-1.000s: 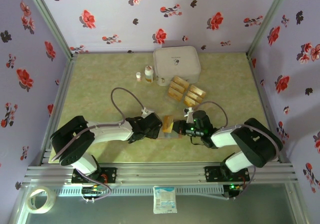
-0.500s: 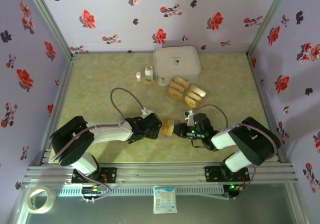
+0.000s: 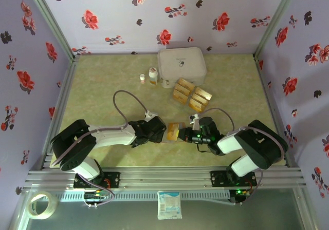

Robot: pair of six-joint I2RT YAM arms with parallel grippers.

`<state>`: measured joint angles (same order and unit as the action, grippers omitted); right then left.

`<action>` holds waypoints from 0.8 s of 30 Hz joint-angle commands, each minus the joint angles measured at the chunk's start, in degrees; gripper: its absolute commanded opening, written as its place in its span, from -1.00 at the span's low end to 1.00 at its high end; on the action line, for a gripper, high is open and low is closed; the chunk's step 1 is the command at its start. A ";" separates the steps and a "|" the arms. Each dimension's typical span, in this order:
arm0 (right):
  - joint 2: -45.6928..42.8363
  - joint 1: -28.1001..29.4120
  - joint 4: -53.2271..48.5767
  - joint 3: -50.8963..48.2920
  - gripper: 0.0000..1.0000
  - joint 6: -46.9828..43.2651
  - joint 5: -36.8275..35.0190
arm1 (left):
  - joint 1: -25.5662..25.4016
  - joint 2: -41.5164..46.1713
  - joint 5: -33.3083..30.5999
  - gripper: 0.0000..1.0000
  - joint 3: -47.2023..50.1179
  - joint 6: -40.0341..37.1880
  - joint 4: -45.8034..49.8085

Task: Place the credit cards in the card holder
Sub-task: Insert the credit card into the card slot.

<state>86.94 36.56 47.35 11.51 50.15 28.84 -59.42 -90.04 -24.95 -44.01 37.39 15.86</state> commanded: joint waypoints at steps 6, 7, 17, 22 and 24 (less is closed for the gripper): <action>3.27 0.53 0.06 0.09 -1.00 -1.11 2.24 | -0.42 0.61 -1.82 0.99 1.12 0.67 2.03; 3.64 0.53 0.20 0.18 -1.00 -1.11 2.43 | -0.44 0.60 -1.78 0.99 1.05 0.64 2.05; 5.72 0.53 1.73 0.18 -1.00 -1.02 3.42 | -0.39 0.53 -1.78 0.99 1.09 0.60 2.12; 5.71 0.53 0.26 0.34 -1.00 -1.76 3.63 | -0.43 0.51 -1.86 0.99 1.10 0.66 2.15; 5.74 0.49 -0.45 0.35 -1.00 -2.09 3.68 | -0.43 0.53 -1.87 0.99 1.20 0.65 2.11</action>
<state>91.42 36.56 51.29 11.92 49.91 32.40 -59.42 -90.04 -25.06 -43.97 37.39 15.86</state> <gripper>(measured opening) 0.040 0.997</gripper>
